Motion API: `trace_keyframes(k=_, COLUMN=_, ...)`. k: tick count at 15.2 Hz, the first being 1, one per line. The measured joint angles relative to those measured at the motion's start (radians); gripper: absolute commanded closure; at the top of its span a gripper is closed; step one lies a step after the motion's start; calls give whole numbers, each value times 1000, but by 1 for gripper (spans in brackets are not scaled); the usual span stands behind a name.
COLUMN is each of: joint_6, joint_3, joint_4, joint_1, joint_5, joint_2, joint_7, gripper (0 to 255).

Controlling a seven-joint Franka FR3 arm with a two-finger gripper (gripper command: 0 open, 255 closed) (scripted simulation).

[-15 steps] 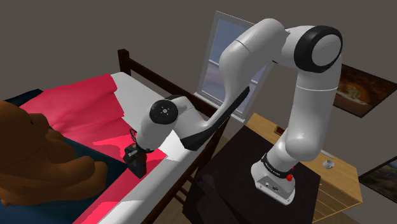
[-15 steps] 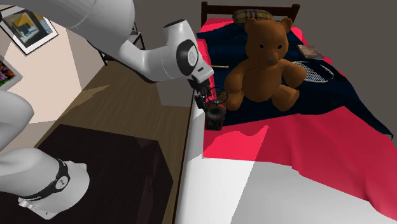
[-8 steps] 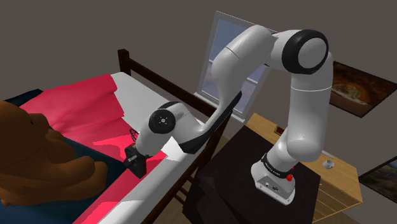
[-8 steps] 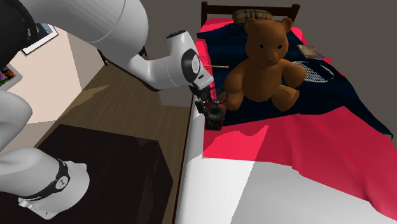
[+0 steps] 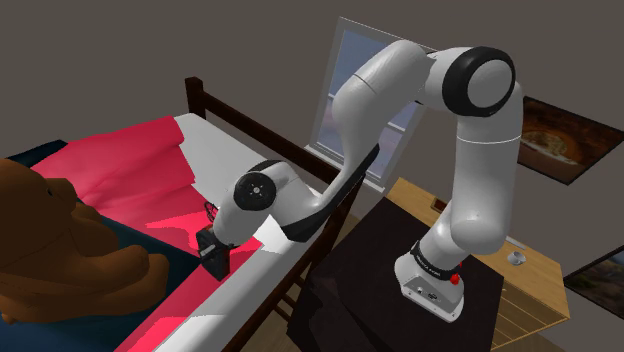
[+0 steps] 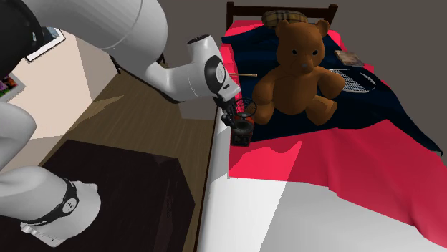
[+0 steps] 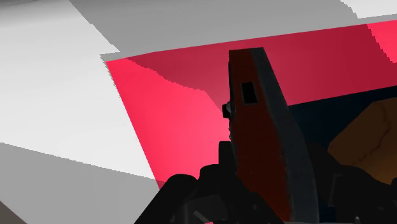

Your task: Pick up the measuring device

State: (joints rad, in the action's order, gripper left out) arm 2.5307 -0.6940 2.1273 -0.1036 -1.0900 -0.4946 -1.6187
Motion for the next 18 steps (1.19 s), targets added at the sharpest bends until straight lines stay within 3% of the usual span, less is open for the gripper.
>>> trace_keyframes(k=4, joint_6=-6, joint_3=-11, joint_4=2, joint_1=7, joint_5=19, joint_2=11, joint_7=14, gripper=255)
trace_keyframes(k=18, joint_6=-60, joint_3=-139, joint_4=25, joint_1=114, joint_5=238, joint_2=164, joint_7=188, gripper=255)
